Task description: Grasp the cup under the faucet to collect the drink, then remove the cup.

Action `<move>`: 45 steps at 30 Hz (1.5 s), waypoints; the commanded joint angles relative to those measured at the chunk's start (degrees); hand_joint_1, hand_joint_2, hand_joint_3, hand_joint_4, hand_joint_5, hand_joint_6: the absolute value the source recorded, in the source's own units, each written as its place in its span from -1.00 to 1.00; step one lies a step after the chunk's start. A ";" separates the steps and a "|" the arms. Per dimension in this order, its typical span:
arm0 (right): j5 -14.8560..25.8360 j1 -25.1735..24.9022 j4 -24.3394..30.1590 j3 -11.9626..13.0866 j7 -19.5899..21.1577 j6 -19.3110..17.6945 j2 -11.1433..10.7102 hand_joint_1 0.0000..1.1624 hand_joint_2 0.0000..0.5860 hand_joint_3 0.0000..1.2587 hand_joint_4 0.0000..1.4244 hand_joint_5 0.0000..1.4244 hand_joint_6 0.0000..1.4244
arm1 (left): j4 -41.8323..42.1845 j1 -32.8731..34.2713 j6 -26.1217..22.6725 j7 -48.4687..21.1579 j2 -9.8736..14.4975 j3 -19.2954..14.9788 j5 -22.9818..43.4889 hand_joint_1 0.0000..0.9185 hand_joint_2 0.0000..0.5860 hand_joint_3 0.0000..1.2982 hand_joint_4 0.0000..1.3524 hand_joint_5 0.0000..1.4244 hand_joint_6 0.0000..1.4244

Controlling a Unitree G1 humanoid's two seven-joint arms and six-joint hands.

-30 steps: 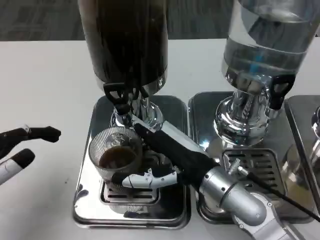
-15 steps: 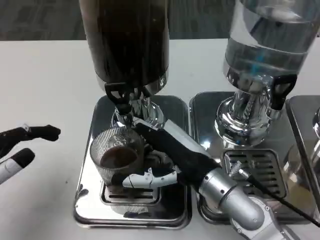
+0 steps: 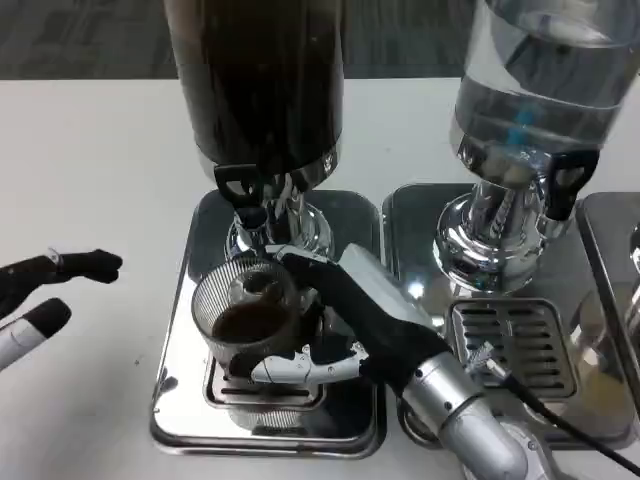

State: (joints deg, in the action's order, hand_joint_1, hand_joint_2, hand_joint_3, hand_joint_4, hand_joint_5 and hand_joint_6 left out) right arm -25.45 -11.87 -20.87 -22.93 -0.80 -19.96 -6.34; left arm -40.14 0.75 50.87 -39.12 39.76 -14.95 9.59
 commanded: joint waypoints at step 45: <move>0.06 7.64 8.33 8.64 9.01 -1.33 -0.39 0.37 -0.38 -0.17 -0.09 0.22 0.67 | 1.18 1.82 5.66 -7.13 0.78 6.26 -0.43 -1.00 -0.56 -0.88 -1.00 -0.94 -0.85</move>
State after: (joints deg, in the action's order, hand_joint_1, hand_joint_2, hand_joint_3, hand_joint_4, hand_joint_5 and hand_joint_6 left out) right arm -26.72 -4.08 -15.32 -15.17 7.31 -20.80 -7.17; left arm -39.64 2.87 54.38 -45.73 39.41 -9.49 10.55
